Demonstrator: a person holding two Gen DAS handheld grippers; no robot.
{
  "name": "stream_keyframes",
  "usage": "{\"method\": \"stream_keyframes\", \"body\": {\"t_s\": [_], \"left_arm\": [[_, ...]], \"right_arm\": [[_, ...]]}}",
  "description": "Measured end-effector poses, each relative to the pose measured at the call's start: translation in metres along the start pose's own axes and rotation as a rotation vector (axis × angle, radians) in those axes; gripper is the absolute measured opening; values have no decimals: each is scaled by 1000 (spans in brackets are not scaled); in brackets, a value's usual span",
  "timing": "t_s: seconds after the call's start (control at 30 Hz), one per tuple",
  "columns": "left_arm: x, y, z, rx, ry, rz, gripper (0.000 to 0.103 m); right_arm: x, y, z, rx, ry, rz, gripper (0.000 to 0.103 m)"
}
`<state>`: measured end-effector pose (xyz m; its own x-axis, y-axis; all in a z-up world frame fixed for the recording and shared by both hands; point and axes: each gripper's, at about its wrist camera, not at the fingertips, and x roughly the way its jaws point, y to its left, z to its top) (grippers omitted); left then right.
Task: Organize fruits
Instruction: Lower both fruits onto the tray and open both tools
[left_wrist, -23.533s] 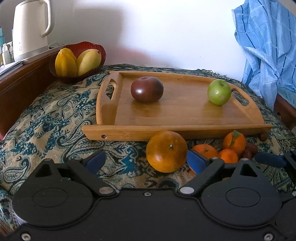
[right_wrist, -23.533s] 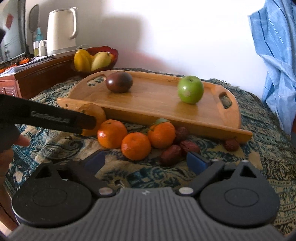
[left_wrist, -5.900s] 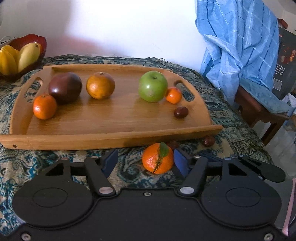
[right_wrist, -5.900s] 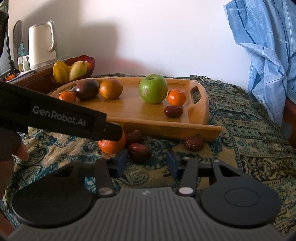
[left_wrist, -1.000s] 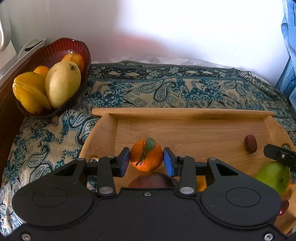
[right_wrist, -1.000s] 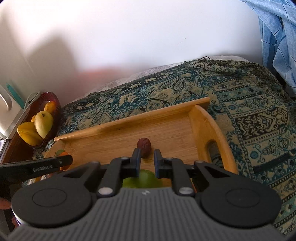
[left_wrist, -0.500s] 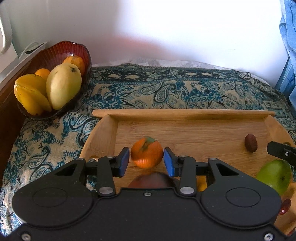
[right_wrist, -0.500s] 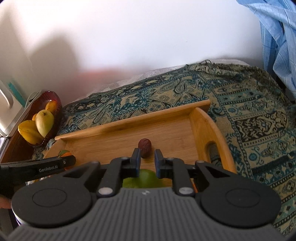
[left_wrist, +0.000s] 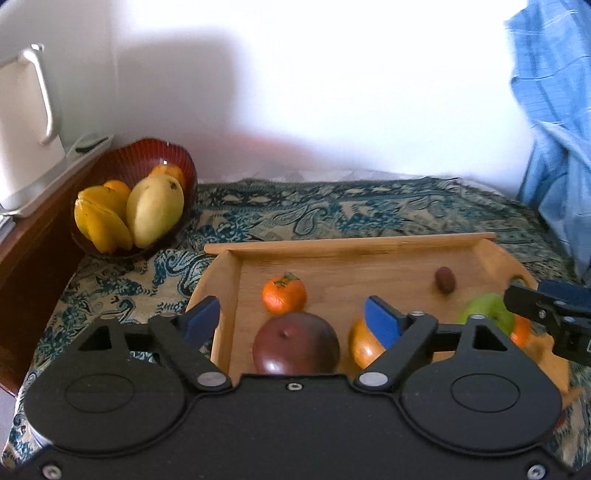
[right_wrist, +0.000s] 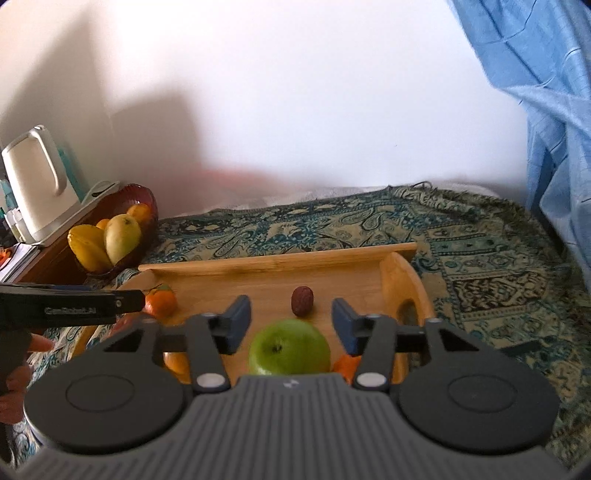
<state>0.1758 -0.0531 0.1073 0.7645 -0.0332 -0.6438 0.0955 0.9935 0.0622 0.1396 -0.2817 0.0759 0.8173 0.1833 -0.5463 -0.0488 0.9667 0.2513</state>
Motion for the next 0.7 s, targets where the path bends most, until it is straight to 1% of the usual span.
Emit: {"method": "stream_keyframes", "body": {"t_s": [0.03, 0.13, 0.3, 0.33, 0.4, 0.47, 0.6, 0.7], "left_arm": [[-6, -2, -4, 10, -8, -7, 89], [-26, -8, -17, 28, -34, -17, 93], [-56, -15, -39, 35, -88, -41, 98], [-60, -16, -44, 32, -93, -47, 99], [-67, -20, -53, 33, -98, -55, 100], [-72, -24, -62, 36, -98, -48, 101], [-79, -33, -83, 29, -90, -42, 101], [-82, -39, -100, 6, -75, -46, 102]], "right_arm": [[-7, 0, -3, -2, -15, -3, 78], [-26, 0, -11, -2, -58, 6, 85], [-52, -7, -29, -4, -115, 2, 92], [-57, -9, -34, -7, -124, -7, 97], [-68, -14, -43, -25, -143, -6, 102], [-78, -19, -50, -34, -162, -12, 103], [-90, -29, -63, -44, -166, -26, 103], [-92, -34, -72, -76, -147, -27, 103]]}}
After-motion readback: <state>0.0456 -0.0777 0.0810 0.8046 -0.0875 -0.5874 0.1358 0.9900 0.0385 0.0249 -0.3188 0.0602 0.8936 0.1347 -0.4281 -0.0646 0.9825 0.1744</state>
